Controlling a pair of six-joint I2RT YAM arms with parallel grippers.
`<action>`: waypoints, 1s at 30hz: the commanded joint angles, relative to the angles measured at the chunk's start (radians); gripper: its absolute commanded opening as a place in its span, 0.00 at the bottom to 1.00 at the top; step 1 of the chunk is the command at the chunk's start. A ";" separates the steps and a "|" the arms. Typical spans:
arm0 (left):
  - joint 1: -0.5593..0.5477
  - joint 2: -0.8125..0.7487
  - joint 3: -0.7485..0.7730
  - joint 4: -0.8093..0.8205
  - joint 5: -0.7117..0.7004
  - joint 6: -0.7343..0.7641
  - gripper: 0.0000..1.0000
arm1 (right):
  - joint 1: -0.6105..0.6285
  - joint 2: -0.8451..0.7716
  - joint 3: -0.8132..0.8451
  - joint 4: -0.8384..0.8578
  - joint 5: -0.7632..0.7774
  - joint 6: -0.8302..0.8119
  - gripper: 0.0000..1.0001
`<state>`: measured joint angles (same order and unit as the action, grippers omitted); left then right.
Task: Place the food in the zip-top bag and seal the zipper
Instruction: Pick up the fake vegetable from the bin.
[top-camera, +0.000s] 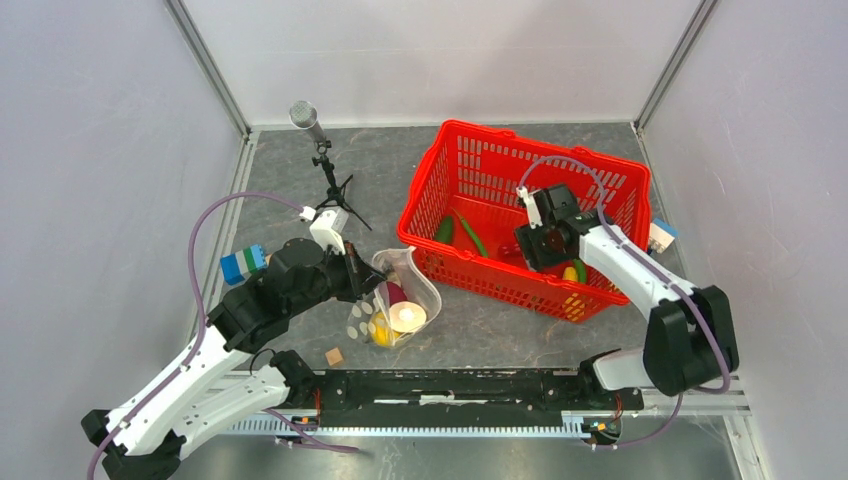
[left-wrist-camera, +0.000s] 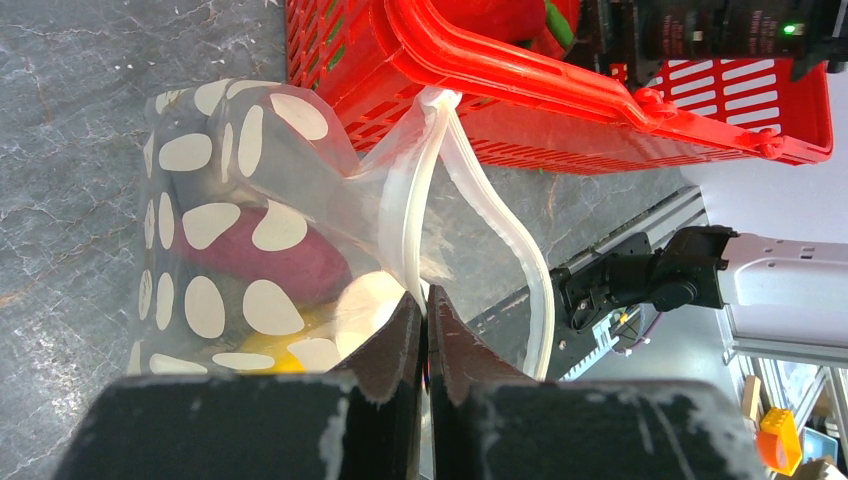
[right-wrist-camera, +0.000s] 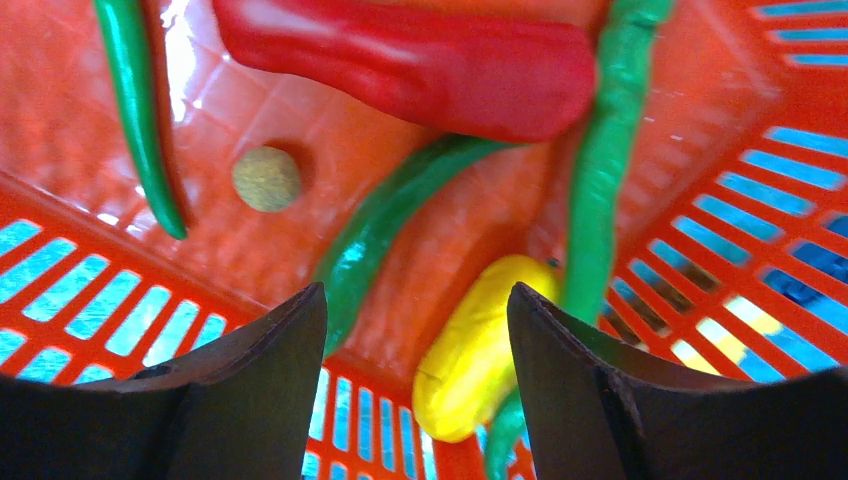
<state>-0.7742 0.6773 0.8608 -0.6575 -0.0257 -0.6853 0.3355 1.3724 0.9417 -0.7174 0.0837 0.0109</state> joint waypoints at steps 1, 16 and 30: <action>0.001 -0.019 0.009 0.027 -0.017 0.052 0.09 | -0.006 0.082 -0.019 0.054 0.010 0.073 0.68; 0.001 -0.011 0.009 0.015 -0.044 0.068 0.09 | -0.008 0.130 -0.114 0.197 -0.040 0.151 0.36; 0.001 0.006 -0.002 0.029 -0.045 0.064 0.09 | -0.007 -0.388 -0.030 0.367 -0.213 0.136 0.20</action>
<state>-0.7742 0.6807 0.8604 -0.6605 -0.0597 -0.6529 0.3313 1.1046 0.9310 -0.5022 -0.0109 0.1623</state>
